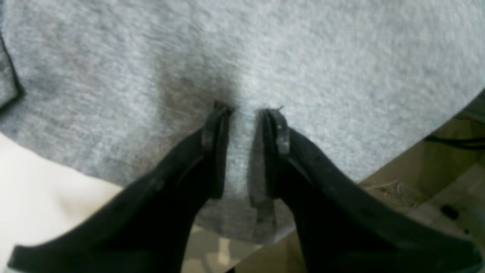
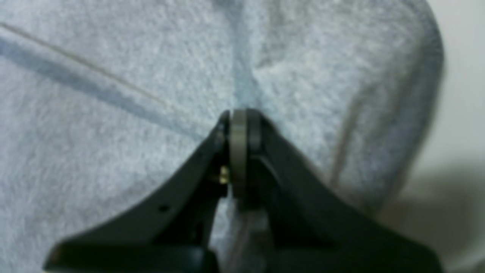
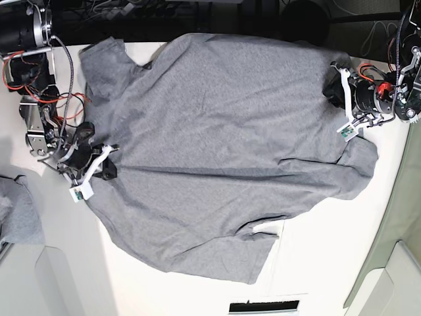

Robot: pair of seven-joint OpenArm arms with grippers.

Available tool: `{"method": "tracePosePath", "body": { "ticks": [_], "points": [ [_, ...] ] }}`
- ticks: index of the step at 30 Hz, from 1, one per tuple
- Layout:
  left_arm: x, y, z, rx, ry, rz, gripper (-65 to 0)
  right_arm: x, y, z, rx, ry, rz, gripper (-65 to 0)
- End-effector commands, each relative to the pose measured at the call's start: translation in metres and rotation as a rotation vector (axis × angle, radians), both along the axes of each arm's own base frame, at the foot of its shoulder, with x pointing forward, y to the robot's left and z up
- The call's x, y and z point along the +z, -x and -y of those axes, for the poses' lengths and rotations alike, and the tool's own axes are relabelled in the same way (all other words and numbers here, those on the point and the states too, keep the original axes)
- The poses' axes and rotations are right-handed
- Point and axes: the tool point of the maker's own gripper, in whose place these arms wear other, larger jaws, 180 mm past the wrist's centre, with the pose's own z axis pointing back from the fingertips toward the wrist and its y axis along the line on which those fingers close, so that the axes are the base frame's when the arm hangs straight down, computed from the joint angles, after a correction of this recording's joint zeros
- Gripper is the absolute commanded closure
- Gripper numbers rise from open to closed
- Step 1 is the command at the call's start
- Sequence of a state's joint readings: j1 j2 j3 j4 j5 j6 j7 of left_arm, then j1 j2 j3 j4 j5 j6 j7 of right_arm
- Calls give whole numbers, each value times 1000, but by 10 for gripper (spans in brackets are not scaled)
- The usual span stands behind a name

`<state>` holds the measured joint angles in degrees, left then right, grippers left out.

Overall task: Layout the t-shirt on the table in an organized manner, then fold the t-shirt properly
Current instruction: 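Stretch the shirt between both grippers and lay it flat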

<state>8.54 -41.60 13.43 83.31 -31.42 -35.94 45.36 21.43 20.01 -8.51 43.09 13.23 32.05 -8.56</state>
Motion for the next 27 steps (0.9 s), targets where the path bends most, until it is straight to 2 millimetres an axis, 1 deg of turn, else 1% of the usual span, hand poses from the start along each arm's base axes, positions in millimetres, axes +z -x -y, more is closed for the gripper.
{"method": "tracePosePath", "body": {
  "ticks": [1, 4, 7, 10, 12, 15, 18, 24, 25, 27],
  "points": [
    [3, -4, -13, 2, -46, 8, -174, -8, 16, 13, 13, 52, -45, 0],
    [2, -1, -15, 0, -60, -9, -174, -10, 43, 20, -6, 37, -44, 0],
    [1, 5, -20, -25, -91, -34, -174, -2, 65, 25, -54, -8, -33, 0],
    [2, 3, -34, -40, -156, -28, -174, 14, 78, 33, -109, -45, 16, 0],
    [6, -2, -44, -16, -180, -8, -174, 28, 77, 38, -132, -61, 59, 0],
    [18, -20, -57, 13, -214, 37, -174, 52, 59, 40, -149, -86, 133, 0],
    [33, -43, -64, 29, -231, 96, -174, 74, 37, 36, -143, -102, 198, 0],
    [62, -93, -58, 71, -186, 263, -174, 102, -2, 27, -129, -105, 264, 0],
    [68, -101, -57, 83, -176, 295, -174, 105, -7, 25, -124, -106, 272, 0],
    [76, -114, -53, 92, -152, 349, -174, 105, -17, 20, -118, -99, 273, 0]
  ]
}}
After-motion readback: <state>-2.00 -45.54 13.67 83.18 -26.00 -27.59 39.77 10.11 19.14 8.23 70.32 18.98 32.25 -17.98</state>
